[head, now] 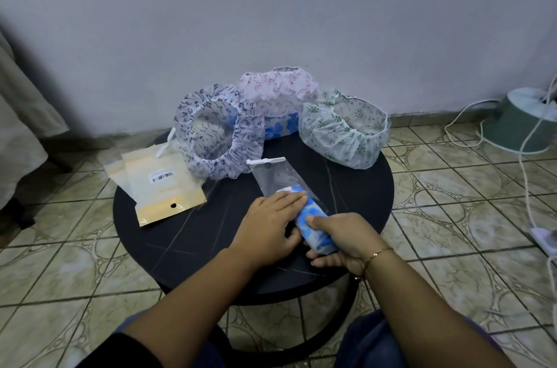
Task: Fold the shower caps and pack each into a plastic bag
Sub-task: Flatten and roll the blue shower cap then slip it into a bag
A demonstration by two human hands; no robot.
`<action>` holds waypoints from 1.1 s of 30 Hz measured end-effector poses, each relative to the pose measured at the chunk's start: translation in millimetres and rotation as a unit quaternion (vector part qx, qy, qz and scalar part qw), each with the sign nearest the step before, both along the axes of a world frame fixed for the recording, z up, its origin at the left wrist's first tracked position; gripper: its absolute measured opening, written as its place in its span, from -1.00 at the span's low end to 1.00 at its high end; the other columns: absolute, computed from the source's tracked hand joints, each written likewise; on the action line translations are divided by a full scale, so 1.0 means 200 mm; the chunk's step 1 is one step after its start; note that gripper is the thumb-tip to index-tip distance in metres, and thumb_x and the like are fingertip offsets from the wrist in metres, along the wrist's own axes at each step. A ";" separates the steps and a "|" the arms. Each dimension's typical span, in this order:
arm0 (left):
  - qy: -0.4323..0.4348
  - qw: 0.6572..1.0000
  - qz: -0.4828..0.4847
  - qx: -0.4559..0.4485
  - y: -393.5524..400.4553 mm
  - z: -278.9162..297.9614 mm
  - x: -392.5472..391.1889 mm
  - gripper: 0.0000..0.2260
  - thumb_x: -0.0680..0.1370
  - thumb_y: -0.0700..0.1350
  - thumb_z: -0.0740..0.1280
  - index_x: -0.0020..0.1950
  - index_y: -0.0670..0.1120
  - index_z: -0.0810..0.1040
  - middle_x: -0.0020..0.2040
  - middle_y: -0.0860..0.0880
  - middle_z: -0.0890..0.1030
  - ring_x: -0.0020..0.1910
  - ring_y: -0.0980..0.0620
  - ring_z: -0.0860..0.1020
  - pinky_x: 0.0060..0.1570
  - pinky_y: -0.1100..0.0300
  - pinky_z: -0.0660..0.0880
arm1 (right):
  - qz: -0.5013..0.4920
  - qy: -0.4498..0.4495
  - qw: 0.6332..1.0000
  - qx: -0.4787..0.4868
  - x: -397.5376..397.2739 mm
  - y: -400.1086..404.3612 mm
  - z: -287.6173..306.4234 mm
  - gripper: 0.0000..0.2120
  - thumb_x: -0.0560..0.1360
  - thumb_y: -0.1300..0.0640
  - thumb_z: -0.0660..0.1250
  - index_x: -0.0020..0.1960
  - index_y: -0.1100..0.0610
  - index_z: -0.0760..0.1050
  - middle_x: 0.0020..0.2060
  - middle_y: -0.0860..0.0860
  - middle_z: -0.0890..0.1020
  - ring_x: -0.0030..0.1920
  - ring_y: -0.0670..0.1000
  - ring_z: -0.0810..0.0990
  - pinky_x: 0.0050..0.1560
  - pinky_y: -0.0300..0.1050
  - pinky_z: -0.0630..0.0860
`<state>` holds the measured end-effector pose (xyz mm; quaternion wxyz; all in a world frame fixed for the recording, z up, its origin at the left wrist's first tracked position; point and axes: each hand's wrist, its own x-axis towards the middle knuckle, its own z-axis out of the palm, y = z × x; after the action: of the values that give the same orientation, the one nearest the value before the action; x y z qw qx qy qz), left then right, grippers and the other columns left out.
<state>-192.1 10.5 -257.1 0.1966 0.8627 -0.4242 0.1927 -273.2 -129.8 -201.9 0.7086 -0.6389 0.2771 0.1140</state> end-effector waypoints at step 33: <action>0.028 1.000 0.003 -0.003 0.01 0.01 0.00 -0.48 0.39 0.05 0.20 0.34 -0.02 0.50 0.28 0.06 0.55 0.29 0.06 0.47 0.12 0.18 0.35 | 0.046 -0.341 0.596 -0.726 0.13 -0.02 -0.22 -0.94 0.27 0.14 0.48 -0.29 0.02 0.61 -0.36 -0.14 0.59 -0.18 -0.03 0.33 -0.22 -0.14 0.11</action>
<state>-192.8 12.3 -254.2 0.2107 0.8686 -0.4148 0.1705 -247.3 -134.1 -245.2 0.0476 -0.9464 -0.0232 -0.3186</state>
